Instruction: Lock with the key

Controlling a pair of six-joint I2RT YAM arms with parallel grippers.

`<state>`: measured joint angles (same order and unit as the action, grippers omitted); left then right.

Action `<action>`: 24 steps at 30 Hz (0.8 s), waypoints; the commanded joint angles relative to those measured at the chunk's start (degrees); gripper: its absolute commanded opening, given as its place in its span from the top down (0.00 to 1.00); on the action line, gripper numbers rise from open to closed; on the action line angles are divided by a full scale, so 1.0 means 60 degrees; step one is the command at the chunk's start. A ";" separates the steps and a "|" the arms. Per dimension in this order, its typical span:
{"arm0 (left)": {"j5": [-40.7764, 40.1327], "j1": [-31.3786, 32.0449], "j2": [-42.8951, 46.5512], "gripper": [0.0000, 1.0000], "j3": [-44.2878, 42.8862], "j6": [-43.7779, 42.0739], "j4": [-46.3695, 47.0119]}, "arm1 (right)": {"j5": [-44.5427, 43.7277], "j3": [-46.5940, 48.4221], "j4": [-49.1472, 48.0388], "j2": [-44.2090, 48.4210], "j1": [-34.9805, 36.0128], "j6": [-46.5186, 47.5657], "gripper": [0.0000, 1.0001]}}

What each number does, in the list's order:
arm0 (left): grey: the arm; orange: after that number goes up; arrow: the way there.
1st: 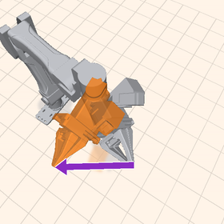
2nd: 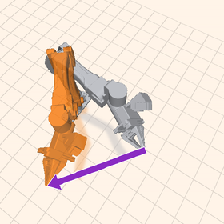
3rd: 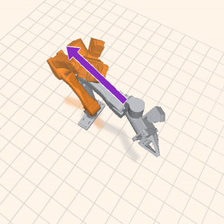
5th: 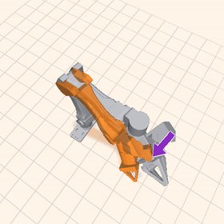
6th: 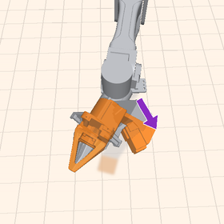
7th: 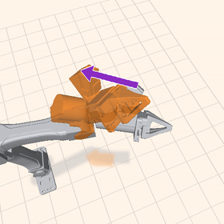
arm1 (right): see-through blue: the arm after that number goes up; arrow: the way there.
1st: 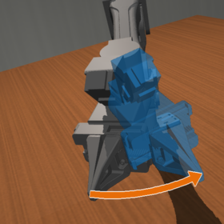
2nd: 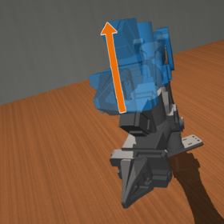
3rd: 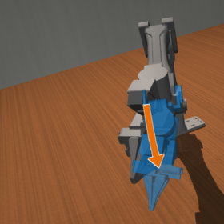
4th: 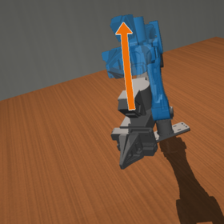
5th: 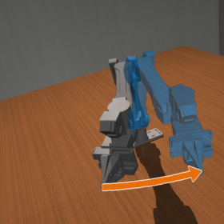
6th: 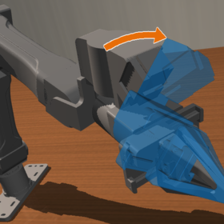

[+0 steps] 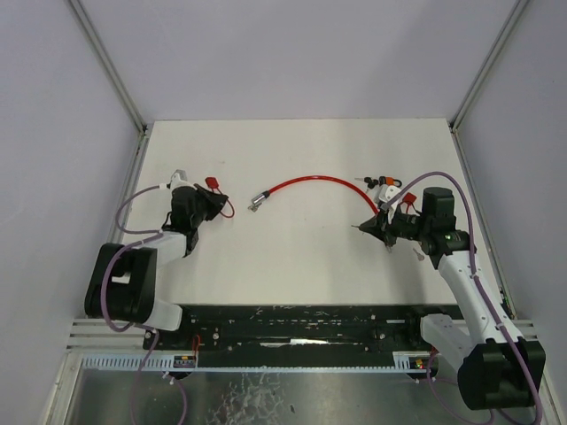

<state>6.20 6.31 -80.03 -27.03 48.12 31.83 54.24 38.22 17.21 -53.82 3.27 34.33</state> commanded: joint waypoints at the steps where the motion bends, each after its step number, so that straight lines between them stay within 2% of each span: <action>1: -0.0269 -0.0453 -0.1116 0.99 -0.1183 0.0771 -0.0897 | 0.0137 0.0182 -0.0310 0.0138 -0.0071 -0.0124 1.00; 5: -0.0422 -0.0677 -0.1983 0.84 -0.1557 0.1036 -0.1328 | 0.0084 0.0193 -0.0280 0.0177 -0.0076 -0.0055 1.00; 7: -0.0557 -0.0754 -0.2039 0.68 -0.1539 0.1170 -0.1507 | 0.0065 0.0194 -0.0268 0.0205 -0.0076 -0.0038 1.00; 9: -0.0791 -0.0800 -0.1806 0.45 -0.1437 0.1283 -0.1737 | 0.0072 0.0198 -0.0237 0.0228 -0.0077 -0.0050 1.00; 12: -0.1214 -0.0801 -0.0920 0.18 -0.1080 0.1433 -0.2097 | 0.0086 0.0234 -0.0217 0.0303 -0.0076 -0.0049 1.00; 14: -0.1497 -0.0798 -0.0162 0.07 -0.0726 0.1532 -0.2279 | 0.0110 0.0259 -0.0220 0.0365 -0.0077 -0.0113 1.00; 20: -0.1618 -0.0774 0.2644 0.00 0.0852 0.1662 -0.2225 | 0.0294 0.0320 -0.0282 0.0522 -0.0105 -0.0525 1.00; 22: -0.1275 -0.0763 0.3670 0.00 0.1467 0.1519 -0.1920 | 0.0396 0.0372 -0.0311 0.0479 -0.0120 -0.0770 1.00; 24: -0.0379 -0.0737 0.4710 0.00 0.2273 0.1340 -0.1077 | 0.0528 0.0443 -0.0361 0.0391 -0.0136 -0.1166 1.00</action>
<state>-1.08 1.83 -59.83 -19.86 57.17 19.05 54.61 38.22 17.21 -51.53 2.92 32.05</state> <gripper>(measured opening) 0.997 0.021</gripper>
